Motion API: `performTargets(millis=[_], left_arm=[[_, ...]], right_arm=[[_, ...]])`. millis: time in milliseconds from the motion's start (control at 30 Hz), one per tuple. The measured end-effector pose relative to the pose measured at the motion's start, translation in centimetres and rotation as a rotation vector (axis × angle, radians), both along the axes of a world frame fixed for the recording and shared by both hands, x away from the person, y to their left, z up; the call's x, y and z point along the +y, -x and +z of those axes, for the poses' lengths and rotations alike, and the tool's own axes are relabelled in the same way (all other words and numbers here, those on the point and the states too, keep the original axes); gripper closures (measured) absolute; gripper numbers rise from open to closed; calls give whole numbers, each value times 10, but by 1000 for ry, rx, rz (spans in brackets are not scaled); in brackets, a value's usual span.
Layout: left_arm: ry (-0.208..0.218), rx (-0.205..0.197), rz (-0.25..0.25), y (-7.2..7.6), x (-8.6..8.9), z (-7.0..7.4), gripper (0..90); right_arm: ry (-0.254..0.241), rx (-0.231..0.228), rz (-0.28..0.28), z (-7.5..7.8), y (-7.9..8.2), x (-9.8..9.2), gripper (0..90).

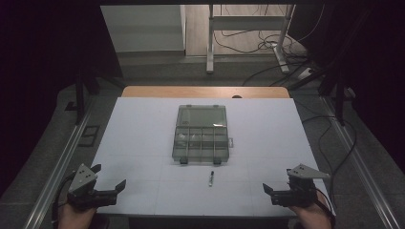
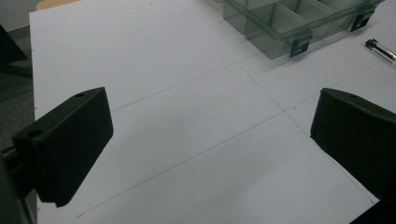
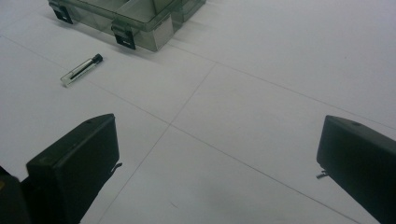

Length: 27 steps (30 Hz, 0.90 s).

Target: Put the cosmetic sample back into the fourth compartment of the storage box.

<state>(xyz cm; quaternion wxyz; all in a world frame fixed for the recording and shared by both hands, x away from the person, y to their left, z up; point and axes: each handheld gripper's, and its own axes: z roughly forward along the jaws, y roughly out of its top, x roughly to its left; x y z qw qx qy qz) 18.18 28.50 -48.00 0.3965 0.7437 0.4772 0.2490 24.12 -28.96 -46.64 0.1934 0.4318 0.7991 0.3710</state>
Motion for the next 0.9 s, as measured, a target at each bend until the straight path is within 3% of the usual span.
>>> performTargets(millis=[233, 567, 900], left_arm=[[20, 4, -7, 0, 2, 0, 0], [4, 9, -20, -1, 0, 0, 0], [4, 7, -24, -1, 0, 0, 0]], right_arm=[[7, 14, 6, -1, -2, 1, 0], [5, 27, 9, -1, -3, 2, 0], [42, 42, 58, -2, -4, 7, 0]])
